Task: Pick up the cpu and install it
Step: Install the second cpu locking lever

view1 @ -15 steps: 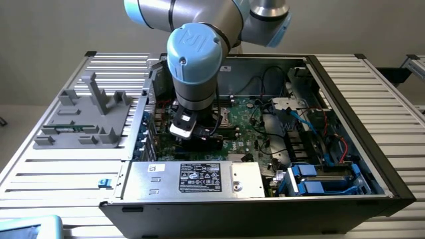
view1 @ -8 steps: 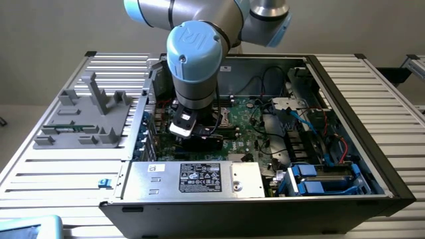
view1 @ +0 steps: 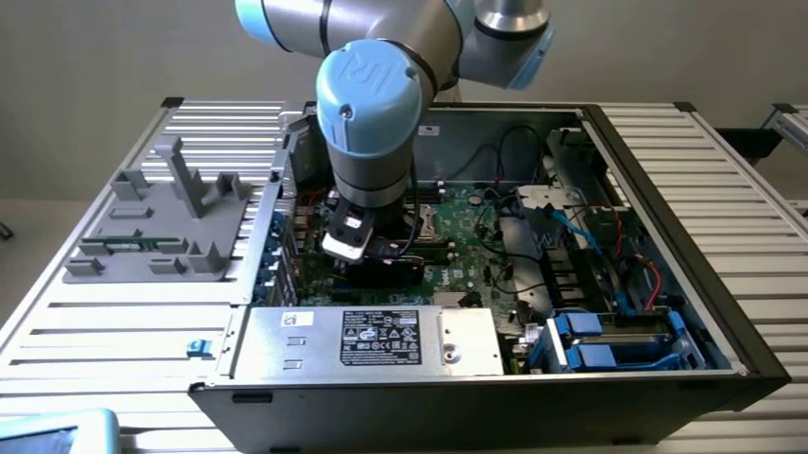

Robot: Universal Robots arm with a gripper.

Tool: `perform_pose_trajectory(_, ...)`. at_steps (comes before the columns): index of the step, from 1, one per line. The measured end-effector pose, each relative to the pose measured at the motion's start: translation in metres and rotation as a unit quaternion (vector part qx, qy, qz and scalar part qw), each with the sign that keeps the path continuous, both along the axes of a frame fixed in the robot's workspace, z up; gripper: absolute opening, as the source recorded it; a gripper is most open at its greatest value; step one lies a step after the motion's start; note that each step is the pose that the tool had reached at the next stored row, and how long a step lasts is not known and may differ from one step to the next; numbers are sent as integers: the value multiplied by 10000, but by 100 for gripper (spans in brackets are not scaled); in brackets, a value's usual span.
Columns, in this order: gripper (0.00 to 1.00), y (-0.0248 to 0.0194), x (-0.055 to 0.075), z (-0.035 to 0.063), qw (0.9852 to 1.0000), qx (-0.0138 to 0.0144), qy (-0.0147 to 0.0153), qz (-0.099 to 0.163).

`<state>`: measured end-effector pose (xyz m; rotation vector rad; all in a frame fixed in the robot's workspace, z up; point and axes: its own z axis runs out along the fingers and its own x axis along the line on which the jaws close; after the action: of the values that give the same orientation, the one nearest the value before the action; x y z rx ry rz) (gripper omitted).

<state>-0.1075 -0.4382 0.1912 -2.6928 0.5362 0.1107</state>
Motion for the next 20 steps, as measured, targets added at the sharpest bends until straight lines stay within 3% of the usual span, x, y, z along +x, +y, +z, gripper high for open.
perform_pose_trajectory(20,11,1,-7,-17,10000,1,-15,0)
